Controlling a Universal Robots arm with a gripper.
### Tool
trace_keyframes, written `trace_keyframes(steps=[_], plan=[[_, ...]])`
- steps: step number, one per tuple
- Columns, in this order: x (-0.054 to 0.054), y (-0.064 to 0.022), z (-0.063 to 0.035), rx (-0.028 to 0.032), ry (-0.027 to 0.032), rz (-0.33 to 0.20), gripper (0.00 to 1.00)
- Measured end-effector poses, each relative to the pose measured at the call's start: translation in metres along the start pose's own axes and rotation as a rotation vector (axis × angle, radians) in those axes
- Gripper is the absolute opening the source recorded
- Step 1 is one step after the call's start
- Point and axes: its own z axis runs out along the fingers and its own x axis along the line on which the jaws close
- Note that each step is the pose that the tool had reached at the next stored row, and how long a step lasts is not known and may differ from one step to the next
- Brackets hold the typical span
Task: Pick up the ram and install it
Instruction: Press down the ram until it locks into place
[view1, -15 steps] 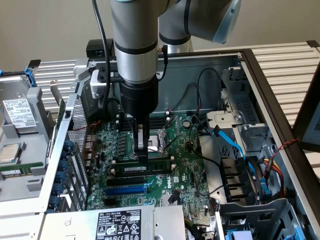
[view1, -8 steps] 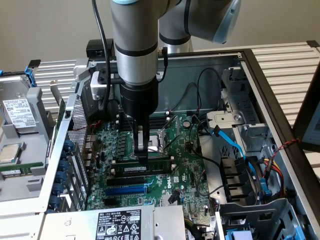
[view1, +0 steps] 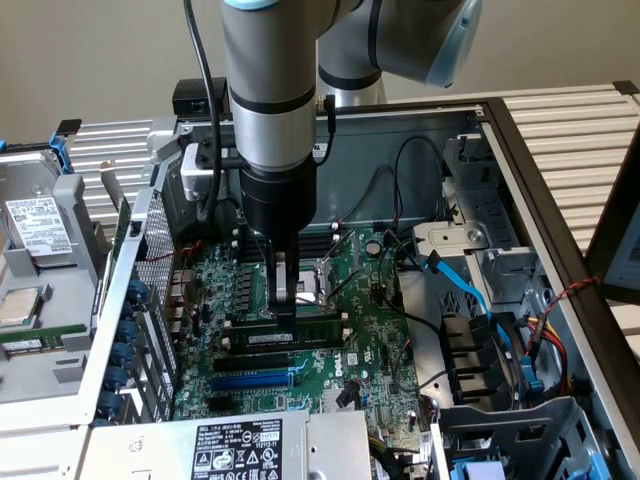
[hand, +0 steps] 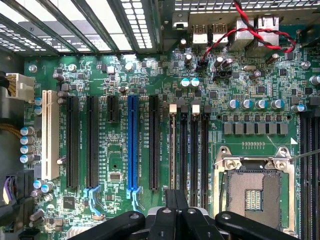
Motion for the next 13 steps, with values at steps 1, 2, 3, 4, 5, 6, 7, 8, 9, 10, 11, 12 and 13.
trace_keyframes(steps=[1, 2, 3, 4, 5, 6, 7, 8, 9, 10, 11, 12, 13], plan=[[0.0000, 0.0000, 0.0000, 0.0000, -0.0001, 0.000, 0.11], [0.0001, 0.0000, 0.0000, 0.0000, -0.0001, 0.000, 0.11], [0.0002, 0.0000, 0.0000, 0.0000, -0.0001, 0.000, 0.11], [0.0003, 0.0000, 0.0000, 0.0000, -0.0001, 0.000, 0.11], [0.0008, -0.0001, 0.0000, -0.0001, -0.0001, 0.000, 0.11], [0.0011, -0.0001, 0.0000, -0.0001, -0.0001, 0.000, 0.11], [0.0010, -0.0001, 0.0000, -0.0001, -0.0001, 0.000, 0.11], [0.0010, -0.0001, 0.0000, -0.0001, -0.0003, 0.000, 0.11], [0.0010, -0.0001, 0.0000, -0.0001, -0.0005, 0.000, 0.11], [0.0010, -0.0001, 0.0001, -0.0001, -0.0006, 0.000, 0.11], [0.0010, -0.0001, 0.0002, -0.0001, -0.0008, 0.000, 0.11], [0.0010, 0.0000, 0.0004, -0.0002, -0.0008, 0.000, 0.11], [0.0010, 0.0000, 0.0007, -0.0002, -0.0009, 0.000, 0.11]])
